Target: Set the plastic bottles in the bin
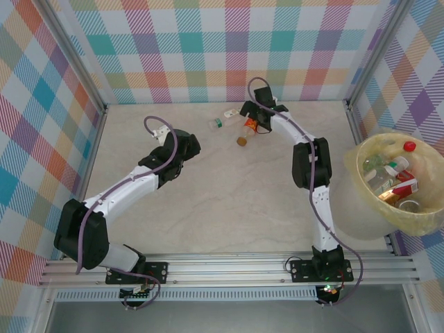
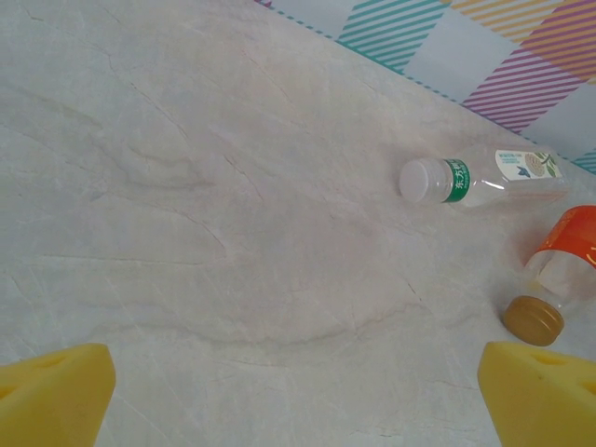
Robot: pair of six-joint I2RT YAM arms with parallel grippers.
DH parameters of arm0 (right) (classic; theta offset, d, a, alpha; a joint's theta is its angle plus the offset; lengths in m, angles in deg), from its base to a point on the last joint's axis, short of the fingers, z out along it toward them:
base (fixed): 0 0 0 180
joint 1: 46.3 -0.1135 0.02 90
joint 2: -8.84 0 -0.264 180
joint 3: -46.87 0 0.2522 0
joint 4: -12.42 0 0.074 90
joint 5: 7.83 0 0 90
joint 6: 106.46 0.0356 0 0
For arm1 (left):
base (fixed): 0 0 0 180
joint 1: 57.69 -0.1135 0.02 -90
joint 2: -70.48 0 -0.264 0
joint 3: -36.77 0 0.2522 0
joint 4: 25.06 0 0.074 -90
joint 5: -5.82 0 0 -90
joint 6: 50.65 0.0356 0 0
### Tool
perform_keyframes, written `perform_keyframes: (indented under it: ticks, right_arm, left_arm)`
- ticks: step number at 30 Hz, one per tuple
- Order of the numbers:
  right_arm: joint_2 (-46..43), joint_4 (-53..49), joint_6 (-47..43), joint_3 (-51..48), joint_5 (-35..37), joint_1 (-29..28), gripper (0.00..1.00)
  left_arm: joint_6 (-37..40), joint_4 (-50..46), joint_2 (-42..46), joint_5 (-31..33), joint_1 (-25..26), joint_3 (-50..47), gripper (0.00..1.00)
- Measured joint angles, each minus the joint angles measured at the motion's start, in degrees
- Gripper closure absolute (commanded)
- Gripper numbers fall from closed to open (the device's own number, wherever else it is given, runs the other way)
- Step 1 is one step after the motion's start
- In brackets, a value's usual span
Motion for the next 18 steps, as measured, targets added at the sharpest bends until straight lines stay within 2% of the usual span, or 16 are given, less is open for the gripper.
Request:
perform_keyframes:
  ticks: [7, 14, 18]
  right_arm:
    - [6.43, -6.05, 1.03, 8.98, -0.33, -0.85, 0.10]
    - [6.23, -7.48, 1.46, 7.28, 2.12, -1.53, 0.34]
    - [5.33, -6.36, 0.37, 3.52, 2.43, -1.60, 0.41]
  left_arm:
    - [0.00, -0.31, 0.09, 0.81, -0.02, -0.31, 0.00]
    - [0.02, -0.31, 0.09, 0.79, -0.07, -0.31, 0.00]
    - [0.20, -0.24, 0.09, 0.74, -0.07, -0.31, 0.00]
